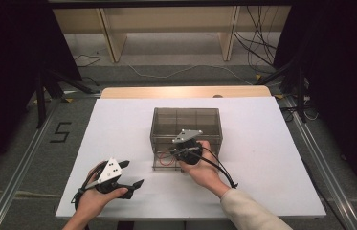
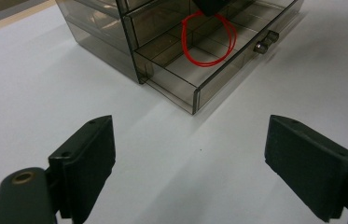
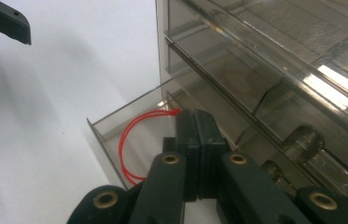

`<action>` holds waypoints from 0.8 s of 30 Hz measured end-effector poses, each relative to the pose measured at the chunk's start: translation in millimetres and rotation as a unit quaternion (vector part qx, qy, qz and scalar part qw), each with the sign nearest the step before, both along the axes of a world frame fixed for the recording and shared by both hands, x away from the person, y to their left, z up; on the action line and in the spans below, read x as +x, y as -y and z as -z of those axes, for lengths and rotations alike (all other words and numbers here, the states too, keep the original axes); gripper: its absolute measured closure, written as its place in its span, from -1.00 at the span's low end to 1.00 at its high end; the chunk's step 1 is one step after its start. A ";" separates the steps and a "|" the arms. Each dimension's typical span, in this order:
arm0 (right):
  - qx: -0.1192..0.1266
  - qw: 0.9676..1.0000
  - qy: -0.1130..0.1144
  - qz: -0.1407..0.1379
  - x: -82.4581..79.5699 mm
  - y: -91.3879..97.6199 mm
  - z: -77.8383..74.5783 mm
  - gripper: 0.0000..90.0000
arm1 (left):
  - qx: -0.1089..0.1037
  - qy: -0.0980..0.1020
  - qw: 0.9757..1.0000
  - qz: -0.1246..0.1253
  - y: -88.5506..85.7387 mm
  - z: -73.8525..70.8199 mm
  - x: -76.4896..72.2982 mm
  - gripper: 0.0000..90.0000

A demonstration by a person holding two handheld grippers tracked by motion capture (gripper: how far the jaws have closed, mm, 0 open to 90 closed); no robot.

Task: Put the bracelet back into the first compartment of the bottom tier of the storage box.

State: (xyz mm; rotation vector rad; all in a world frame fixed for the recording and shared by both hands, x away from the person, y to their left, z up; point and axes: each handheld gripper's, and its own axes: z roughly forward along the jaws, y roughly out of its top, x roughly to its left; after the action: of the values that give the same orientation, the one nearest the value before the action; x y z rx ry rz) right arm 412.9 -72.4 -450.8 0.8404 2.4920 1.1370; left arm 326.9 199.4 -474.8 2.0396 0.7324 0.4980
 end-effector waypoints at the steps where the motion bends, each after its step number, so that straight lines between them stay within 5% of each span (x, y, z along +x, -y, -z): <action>1: -0.002 1.000 -0.001 -0.002 0.5 -0.3 0.9 1.00 | 0.000 0.000 1.000 0.000 0.0 0.0 0.0 -0.64; 24: -0.025 1.000 -0.003 -0.005 5.8 -15.8 13.8 1.00 | 0.000 0.001 1.000 0.001 -0.2 -0.1 -0.2 -0.64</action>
State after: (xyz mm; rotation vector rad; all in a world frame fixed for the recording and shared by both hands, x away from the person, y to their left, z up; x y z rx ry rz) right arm 418.7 -56.6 -464.6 0.8199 2.5224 1.0716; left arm 326.7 199.6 -474.7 2.0403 0.7286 0.4991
